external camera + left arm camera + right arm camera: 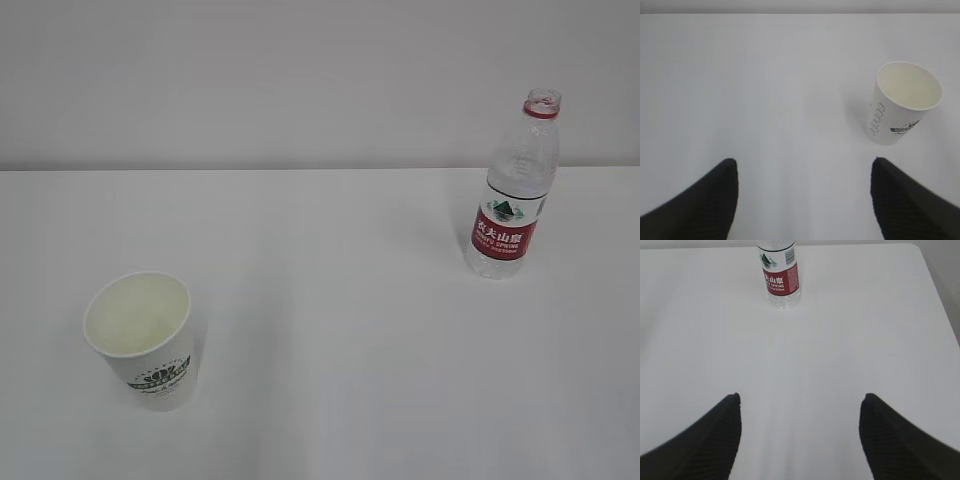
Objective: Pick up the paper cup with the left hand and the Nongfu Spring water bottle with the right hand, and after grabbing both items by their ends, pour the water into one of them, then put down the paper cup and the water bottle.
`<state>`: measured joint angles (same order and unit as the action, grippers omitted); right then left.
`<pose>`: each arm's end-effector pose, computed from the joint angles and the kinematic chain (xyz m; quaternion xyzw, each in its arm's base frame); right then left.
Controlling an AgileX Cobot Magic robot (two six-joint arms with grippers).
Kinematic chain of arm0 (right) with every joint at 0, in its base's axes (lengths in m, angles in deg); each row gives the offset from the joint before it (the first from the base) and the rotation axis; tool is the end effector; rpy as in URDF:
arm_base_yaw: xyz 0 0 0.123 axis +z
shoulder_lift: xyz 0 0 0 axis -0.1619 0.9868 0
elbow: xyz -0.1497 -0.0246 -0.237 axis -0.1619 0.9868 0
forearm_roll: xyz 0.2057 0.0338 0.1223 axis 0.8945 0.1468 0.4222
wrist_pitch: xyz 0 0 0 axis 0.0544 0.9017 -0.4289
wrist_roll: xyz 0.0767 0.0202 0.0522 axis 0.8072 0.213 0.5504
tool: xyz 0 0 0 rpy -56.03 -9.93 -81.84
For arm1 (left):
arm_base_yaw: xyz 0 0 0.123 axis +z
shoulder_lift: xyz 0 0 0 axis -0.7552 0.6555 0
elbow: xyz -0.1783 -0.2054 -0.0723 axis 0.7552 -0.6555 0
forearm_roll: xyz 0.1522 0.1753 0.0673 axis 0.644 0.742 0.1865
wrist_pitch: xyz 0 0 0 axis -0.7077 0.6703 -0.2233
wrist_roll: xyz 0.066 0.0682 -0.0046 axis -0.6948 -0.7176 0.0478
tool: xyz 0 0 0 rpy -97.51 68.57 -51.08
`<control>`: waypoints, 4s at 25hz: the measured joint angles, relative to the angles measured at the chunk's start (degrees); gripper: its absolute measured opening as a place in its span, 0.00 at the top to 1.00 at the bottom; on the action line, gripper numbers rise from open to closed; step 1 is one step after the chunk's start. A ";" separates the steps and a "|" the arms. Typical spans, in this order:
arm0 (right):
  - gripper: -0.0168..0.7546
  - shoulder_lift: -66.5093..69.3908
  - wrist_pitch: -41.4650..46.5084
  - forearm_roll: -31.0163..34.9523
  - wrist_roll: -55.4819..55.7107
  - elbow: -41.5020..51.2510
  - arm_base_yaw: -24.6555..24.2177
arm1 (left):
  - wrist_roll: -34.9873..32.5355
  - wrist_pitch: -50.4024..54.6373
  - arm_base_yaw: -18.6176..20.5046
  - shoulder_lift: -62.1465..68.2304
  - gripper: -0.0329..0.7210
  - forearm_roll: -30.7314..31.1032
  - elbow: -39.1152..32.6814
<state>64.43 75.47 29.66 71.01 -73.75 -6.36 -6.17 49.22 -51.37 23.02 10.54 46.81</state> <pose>-0.0126 0.0015 0.2623 -0.0236 0.8721 0.0250 0.4881 -0.0101 -0.0034 0.2727 0.0027 0.8593 -0.0427 0.5097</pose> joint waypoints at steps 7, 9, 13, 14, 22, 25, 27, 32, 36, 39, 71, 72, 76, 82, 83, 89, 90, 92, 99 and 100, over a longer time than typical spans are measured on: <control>0.26 0.00 0.00 0.00 0.00 0.00 0.00 | 0.00 0.00 0.00 0.00 0.17 0.00 0.00; 0.26 0.00 0.00 0.00 0.00 0.00 0.00 | 0.00 0.00 0.00 0.00 0.17 0.00 0.00; 0.26 0.00 0.00 0.00 0.00 0.00 0.00 | 0.00 0.00 0.00 0.00 0.17 0.00 0.00; 0.26 0.00 0.00 0.00 0.00 0.00 0.00 | 0.00 0.00 0.00 0.00 0.17 0.00 0.00; 0.26 0.00 0.00 0.00 0.00 0.00 0.00 | 0.00 0.00 0.00 0.00 0.17 0.00 0.00; 0.26 0.00 0.00 0.00 0.00 0.00 0.00 | 0.00 0.00 0.00 0.00 0.17 0.00 0.00; 0.26 0.00 0.00 0.00 0.00 0.00 0.00 | 0.00 0.00 0.00 0.00 0.17 0.00 0.00; 0.26 0.00 0.00 0.00 0.00 0.00 0.00 | 0.00 0.00 0.00 0.00 0.17 0.00 0.00; 0.26 0.00 0.00 0.00 0.00 0.00 0.00 | 0.00 0.00 0.00 0.00 0.18 0.00 0.00; 0.26 0.00 0.00 0.00 0.00 0.00 0.00 | 0.00 0.00 0.00 0.00 0.19 0.00 0.00; 0.27 0.00 -23.90 -3.24 -0.75 -1.84 0.00 | 0.00 -18.92 0.00 0.00 0.25 4.20 1.70; 0.27 0.00 -23.90 -3.28 -0.75 -1.84 0.00 | 0.00 -18.92 0.00 0.00 0.25 4.20 1.70; 0.27 0.00 -24.33 -3.37 -0.75 -1.84 0.00 | 0.00 -19.16 0.00 0.00 0.25 4.20 1.70; 0.27 0.00 -25.93 -3.74 -0.75 -1.74 0.00 | 0.00 -21.39 0.00 0.10 0.27 4.10 1.70; 0.27 0.00 -26.16 -4.15 -0.75 -1.74 0.00 | 0.00 -21.64 0.00 0.23 0.27 4.22 1.70; 0.27 5.39 -29.76 -5.39 -0.75 -1.74 0.00 | 0.00 -27.21 0.00 7.11 0.27 4.32 1.70; 0.27 6.82 -31.37 -5.39 -0.75 -1.74 0.00 | 0.00 -28.97 0.00 8.84 0.27 4.42 1.70; 0.27 9.50 -34.68 -5.39 -0.75 -1.74 0.00 | 0.00 -32.81 0.00 12.04 0.27 4.42 1.70; 0.27 20.25 -46.44 -5.39 -0.75 -1.64 0.00 | 0.00 -45.92 0.00 22.96 0.27 4.42 1.70; 0.27 21.80 -48.11 -5.39 -0.75 -1.53 0.00 | 0.00 -47.78 0.00 24.11 0.27 4.42 1.70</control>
<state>86.23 27.36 24.27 70.26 -75.28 -6.36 -6.17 1.44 -51.37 47.14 14.96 48.51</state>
